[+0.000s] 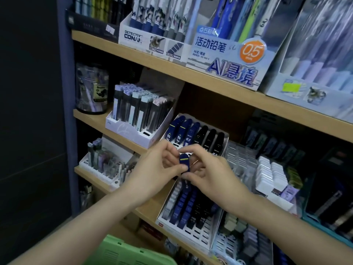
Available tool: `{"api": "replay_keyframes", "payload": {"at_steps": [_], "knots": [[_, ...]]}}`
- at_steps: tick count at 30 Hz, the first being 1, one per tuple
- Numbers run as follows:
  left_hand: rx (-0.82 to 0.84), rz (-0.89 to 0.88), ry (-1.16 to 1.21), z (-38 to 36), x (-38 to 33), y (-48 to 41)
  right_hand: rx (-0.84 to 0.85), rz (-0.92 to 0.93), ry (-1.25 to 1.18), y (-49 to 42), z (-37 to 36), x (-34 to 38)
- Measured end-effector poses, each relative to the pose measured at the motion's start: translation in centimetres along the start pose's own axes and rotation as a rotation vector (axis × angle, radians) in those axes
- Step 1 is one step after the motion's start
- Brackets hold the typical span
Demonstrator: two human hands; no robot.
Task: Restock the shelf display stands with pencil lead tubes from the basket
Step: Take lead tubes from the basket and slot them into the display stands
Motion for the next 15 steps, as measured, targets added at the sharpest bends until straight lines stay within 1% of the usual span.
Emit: {"api": "replay_keyframes", "payload": {"at_steps": [2, 4, 6, 8, 12, 15], "knots": [[-0.014, -0.063, -0.056, 0.3, -0.1, -0.7, -0.068, -0.01, 0.015, -0.7, 0.9, -0.3], [-0.016, -0.121, -0.211, 1.2, 0.6, -1.7, -0.168, -0.04, 0.028, -1.9, 2.0, -0.6], [0.031, -0.159, -0.418, 2.1, 1.9, -2.8, -0.273, -0.071, 0.008, -3.4, 2.8, -1.0], [0.104, -0.18, -0.566, 2.4, 3.1, -3.6, -0.343, -0.086, -0.022, -5.1, 3.1, -1.5], [0.249, -0.263, -0.705, 2.0, 4.4, -4.3, -0.34, -0.085, 0.047, -8.1, 2.2, -2.5], [0.303, -0.325, -0.78, 1.6, 5.1, -4.6, -0.332, -0.096, 0.096, -9.6, 1.5, -3.4]]}}
Point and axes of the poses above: each hand's wrist, its own y-axis away from the middle knuckle, its own z-axis out of the back of the hand, x = y × z, the point moved 2 cm from there along -y, towards the middle knuckle, and after that the axes turned 5 degrees about -y, right-handed, at the moved point
